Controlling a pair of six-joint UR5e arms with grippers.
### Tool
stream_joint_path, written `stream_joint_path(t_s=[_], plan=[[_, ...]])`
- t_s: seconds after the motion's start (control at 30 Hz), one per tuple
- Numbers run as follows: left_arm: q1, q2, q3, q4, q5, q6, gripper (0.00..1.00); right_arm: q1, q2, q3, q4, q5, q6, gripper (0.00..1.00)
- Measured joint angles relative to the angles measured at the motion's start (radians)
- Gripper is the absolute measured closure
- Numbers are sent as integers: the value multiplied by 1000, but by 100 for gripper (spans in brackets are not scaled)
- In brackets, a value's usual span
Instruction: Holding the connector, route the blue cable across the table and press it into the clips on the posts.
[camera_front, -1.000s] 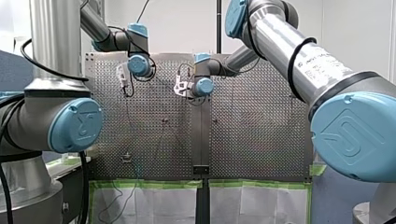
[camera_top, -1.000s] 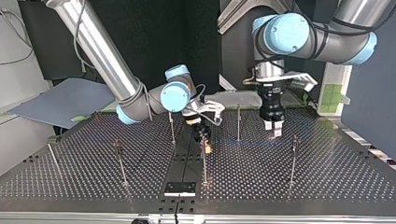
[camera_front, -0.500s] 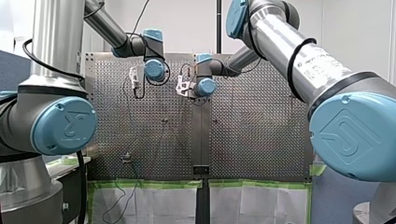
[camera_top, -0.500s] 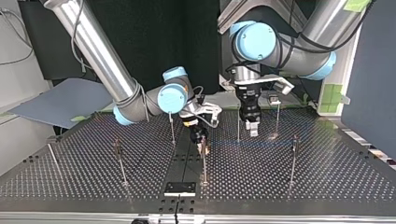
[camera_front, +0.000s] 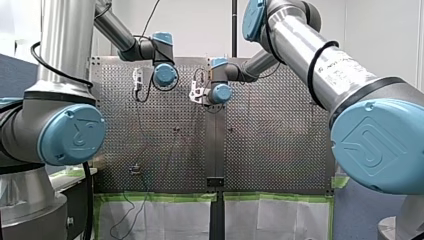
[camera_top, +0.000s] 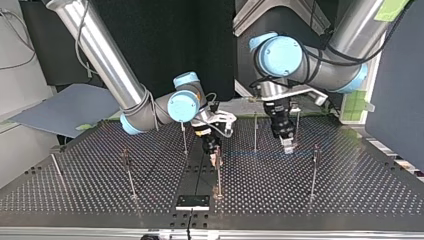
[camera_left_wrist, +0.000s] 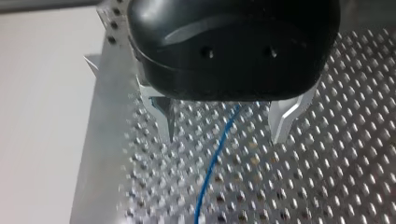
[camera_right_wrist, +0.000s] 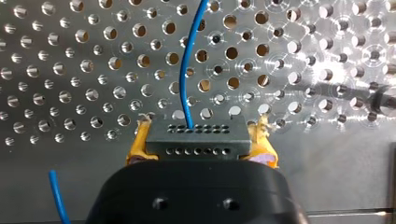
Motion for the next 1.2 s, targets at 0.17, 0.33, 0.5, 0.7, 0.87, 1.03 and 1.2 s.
stream_joint_path(t_s=[0.17,0.33,0.5,0.7,0.87,1.03,1.2], plan=[[35,-2,5,9,29,45,0,0,0,0,-1,0,3,100],[32,-25,31,2,42,66,0,1,0,0,-2,1,4,100],[26,-57,65,13,39,65,0,0,0,0,-2,0,5,100],[30,-81,110,1,42,63,0,0,0,0,-3,1,5,100],[26,-106,151,-26,42,63,0,0,0,0,-5,1,5,100],[25,-110,178,-33,40,51,0,0,0,0,-5,0,5,100],[24,-110,181,-35,42,26,7,0,0,0,-5,0,5,100]])
